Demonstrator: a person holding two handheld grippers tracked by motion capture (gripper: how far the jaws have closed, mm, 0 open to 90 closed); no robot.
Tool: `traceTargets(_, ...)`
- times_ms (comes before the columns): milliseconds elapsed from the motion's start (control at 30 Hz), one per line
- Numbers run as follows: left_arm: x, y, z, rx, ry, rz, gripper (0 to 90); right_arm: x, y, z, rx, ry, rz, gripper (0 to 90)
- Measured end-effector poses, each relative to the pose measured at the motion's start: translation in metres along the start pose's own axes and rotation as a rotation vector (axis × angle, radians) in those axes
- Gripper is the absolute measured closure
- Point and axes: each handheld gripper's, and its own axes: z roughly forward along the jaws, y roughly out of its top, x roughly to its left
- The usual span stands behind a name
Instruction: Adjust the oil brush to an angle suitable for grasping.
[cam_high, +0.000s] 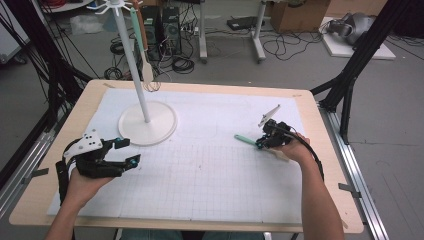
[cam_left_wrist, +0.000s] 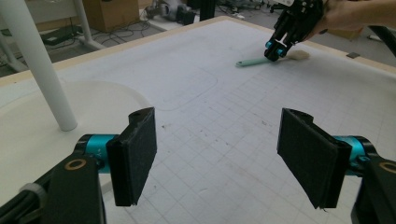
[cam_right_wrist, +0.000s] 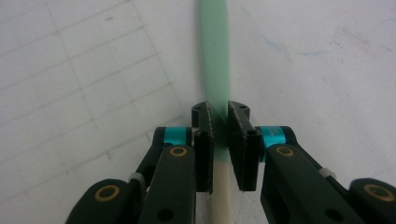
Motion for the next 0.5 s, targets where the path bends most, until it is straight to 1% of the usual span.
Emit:
traceTargets(33,0.000,0.000,0.000,-0.001,0.000,0.000,28.8,0.000,0.000,-0.001,0.004,-0.007,-0.003,80.9)
traceTargets(67,0.000,0.000,0.000,-0.001,0.000,-0.002,28.9,0.001,0.000,-0.002,0.004,-0.005,-0.001,81.0)
traceTargets(100,0.000,0.000,0.000,-0.002,0.001,-0.002,28.8,0.001,0.000,-0.003,0.001,-0.004,0.008,81.0)
traceTargets(133,0.000,0.000,-0.001,-0.002,0.002,-0.003,28.8,0.001,0.000,-0.005,-0.003,-0.009,0.004,81.0)
traceTargets(167,0.000,0.000,0.000,-0.003,0.000,-0.002,28.8,0.002,0.000,-0.006,-0.009,-0.001,0.013,81.1)
traceTargets(200,0.000,0.000,0.000,-0.001,0.001,-0.001,28.9,0.002,0.000,-0.007,-0.009,-0.001,0.002,81.1)
traceTargets(267,0.000,0.000,0.000,0.001,0.000,0.000,28.8,0.003,0.000,-0.008,-0.008,0.013,0.020,81.1)
traceTargets(300,-0.001,0.000,0.000,0.000,0.001,0.001,28.8,0.003,0.000,-0.009,-0.002,0.002,0.014,81.1)
traceTargets(367,0.000,0.000,0.000,0.001,0.000,0.001,28.8,0.004,0.000,-0.010,-0.007,0.011,0.021,81.2)
traceTargets(400,0.000,0.000,0.000,0.000,0.000,0.001,28.8,0.004,0.001,-0.011,-0.007,-0.001,0.016,81.2)
traceTargets(467,0.000,0.000,0.000,0.000,0.001,-0.001,28.8,0.006,0.002,-0.013,-0.033,0.010,0.026,81.1)
traceTargets(500,0.000,0.000,0.000,0.000,0.000,-0.001,28.9,0.006,0.003,-0.015,-0.042,0.012,0.016,81.1)
